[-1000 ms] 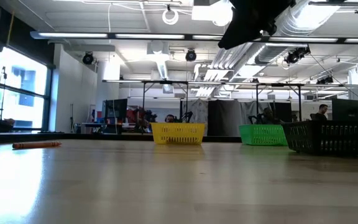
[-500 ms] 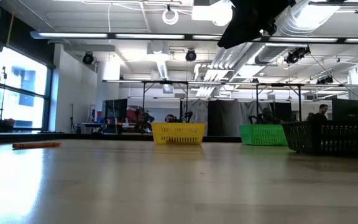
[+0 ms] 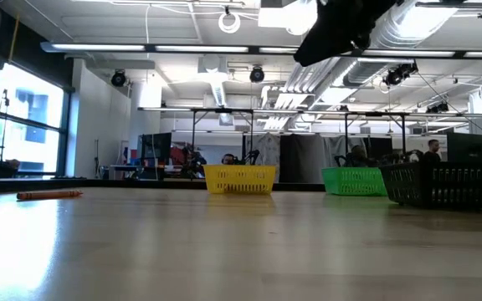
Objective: Sort crayons
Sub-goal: Put the orange crayon into the green bin
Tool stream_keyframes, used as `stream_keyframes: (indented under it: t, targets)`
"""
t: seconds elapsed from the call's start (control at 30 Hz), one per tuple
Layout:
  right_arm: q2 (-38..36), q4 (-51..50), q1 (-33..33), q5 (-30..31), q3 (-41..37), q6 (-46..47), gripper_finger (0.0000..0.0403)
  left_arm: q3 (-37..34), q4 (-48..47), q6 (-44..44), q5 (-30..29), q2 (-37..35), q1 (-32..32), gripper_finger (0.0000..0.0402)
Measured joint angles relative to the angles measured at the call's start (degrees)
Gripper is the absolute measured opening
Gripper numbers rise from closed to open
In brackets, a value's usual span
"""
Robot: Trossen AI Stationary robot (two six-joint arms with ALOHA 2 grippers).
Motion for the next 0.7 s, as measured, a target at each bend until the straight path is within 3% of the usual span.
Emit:
stream_keyframes:
  t: [0.27,0.5,0.7]
  targets:
    - [0.0,-4.6,10.5,0.2,-0.8,8.4,0.0118,3.5,0.6,25.6,-8.0,-2.6,8.4,0.0001]
    - [0.8,-13.9,19.9,13.6,-0.8,26.3,0.0118,10.8,3.4,49.8,-22.4,-3.5,14.5,0.0001]
    - [4.7,-18.3,23.3,24.7,-0.9,37.4,0.0118,14.4,14.9,69.4,-31.4,-3.6,17.1,0.0001]
